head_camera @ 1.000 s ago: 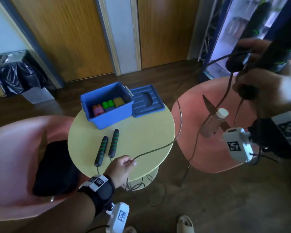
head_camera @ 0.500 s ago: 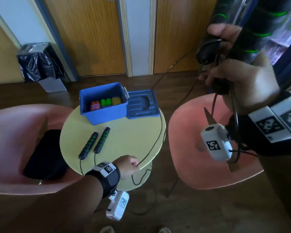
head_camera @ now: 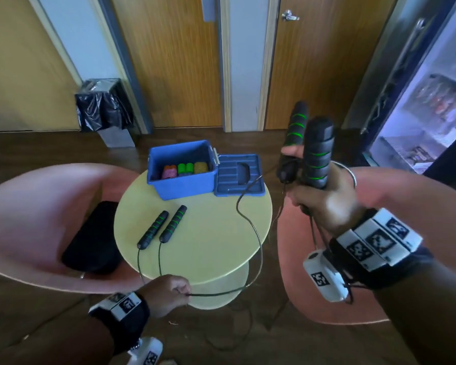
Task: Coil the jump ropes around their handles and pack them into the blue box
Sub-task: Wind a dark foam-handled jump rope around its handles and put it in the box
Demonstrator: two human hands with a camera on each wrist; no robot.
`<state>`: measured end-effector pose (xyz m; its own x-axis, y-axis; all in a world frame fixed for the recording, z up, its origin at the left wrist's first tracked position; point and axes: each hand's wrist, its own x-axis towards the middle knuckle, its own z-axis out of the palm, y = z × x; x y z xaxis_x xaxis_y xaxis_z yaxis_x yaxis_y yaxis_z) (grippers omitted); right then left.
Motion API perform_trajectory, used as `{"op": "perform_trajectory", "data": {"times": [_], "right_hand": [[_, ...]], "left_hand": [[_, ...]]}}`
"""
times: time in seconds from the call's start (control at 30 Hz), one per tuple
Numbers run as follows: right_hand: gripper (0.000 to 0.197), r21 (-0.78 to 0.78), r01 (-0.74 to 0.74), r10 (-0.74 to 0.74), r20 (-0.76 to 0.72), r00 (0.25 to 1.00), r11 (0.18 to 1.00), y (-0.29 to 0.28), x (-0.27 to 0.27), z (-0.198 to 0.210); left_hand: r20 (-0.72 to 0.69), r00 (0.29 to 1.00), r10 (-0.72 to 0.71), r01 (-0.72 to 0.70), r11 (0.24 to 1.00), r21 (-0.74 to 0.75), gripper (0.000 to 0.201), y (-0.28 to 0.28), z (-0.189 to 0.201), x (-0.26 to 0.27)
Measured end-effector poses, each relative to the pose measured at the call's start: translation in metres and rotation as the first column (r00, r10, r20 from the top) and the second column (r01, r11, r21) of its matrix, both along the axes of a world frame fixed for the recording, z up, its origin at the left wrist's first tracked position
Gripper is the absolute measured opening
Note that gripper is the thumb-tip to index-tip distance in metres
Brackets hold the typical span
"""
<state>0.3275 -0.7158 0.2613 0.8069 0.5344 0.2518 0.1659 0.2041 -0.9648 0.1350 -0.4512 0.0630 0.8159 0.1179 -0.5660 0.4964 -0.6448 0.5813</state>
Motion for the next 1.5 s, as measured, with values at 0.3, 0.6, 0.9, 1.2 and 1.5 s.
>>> {"op": "perform_trajectory", "data": {"times": [0.3, 0.6, 0.9, 1.2, 1.5], "right_hand": [[0.063, -0.083, -0.207, 0.204, -0.041, 0.978, 0.975, 0.021, -0.017, -0.027], [0.064, -0.147, -0.305, 0.291, -0.109, 0.951, 0.941, 0.031, -0.029, -0.041], [0.063, -0.311, -0.415, 0.426, -0.035, 0.904, 0.855, 0.025, -0.03, -0.031], [0.047, -0.444, -0.333, 0.382, 0.021, 0.924, 0.832, 0.027, -0.047, -0.03], [0.038, -0.495, -0.189, 0.227, 0.018, 0.974, 0.848, 0.037, -0.044, -0.056]], "left_hand": [[0.379, 0.904, 0.197, -0.136, 0.974, -0.182, 0.034, -0.034, 0.069, 0.041], [0.612, 0.756, 0.232, -0.165, 0.972, -0.165, 0.062, -0.064, 0.129, 0.092], [0.366, 0.808, 0.462, -0.127, 0.743, -0.657, 0.049, -0.077, 0.124, 0.101], [0.296, 0.761, 0.577, -0.136, 0.589, -0.797, 0.036, -0.065, 0.113, 0.093], [0.249, 0.642, 0.725, -0.472, 0.63, -0.617, 0.015, -0.03, 0.064, 0.093]]}}
